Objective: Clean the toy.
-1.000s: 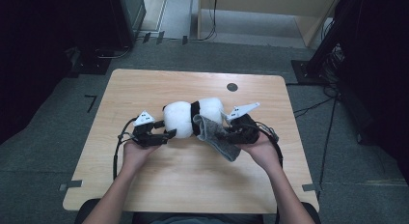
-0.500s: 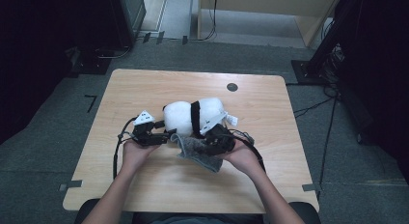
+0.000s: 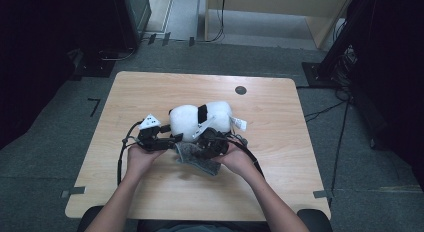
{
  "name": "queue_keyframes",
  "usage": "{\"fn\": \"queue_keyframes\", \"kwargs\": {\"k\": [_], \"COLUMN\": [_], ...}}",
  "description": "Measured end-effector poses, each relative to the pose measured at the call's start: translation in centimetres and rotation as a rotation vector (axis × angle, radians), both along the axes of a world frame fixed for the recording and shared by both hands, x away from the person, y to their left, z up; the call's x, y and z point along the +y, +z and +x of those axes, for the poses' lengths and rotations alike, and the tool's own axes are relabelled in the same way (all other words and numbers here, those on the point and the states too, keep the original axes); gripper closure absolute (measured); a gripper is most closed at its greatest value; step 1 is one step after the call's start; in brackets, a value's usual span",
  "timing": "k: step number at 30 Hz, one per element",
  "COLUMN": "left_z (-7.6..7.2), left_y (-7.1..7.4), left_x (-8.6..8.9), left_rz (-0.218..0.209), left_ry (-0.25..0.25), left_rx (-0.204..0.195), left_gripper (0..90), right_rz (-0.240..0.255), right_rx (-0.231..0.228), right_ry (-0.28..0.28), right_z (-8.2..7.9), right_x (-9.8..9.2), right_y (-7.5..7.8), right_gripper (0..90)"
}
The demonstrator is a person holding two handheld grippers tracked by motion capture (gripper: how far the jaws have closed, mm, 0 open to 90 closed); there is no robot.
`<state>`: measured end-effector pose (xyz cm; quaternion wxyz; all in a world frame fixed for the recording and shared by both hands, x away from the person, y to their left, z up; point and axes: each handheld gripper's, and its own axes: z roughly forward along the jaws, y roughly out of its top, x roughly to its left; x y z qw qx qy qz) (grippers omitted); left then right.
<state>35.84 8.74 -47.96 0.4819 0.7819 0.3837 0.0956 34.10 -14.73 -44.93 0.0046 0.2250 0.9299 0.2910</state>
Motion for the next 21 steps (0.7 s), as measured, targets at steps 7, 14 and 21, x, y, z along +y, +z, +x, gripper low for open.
{"fn": "queue_keyframes", "kwargs": {"k": [7, 14, 21], "left_z": [0.1, 0.1, 0.2], "left_y": [-0.1, -0.1, -0.2], "left_x": [0.0, 0.0, 0.0], "left_rz": [-0.003, -0.008, -0.009], "left_ry": [0.003, 0.003, 0.003], "left_rx": [-0.003, 0.0, -0.002], "left_gripper": [31.7, 31.8, 31.8], "right_rz": [-0.005, -0.001, 0.002], "right_rx": [-0.011, -0.021, -0.024], "right_ry": [-0.038, -0.095, -0.152], "right_z": [0.2, -0.2, -0.6], "right_x": [-1.8, -5.1, -8.7], "right_y": [0.3, 0.8, 0.9], "right_gripper": [74.5, 74.4, 74.3]}}
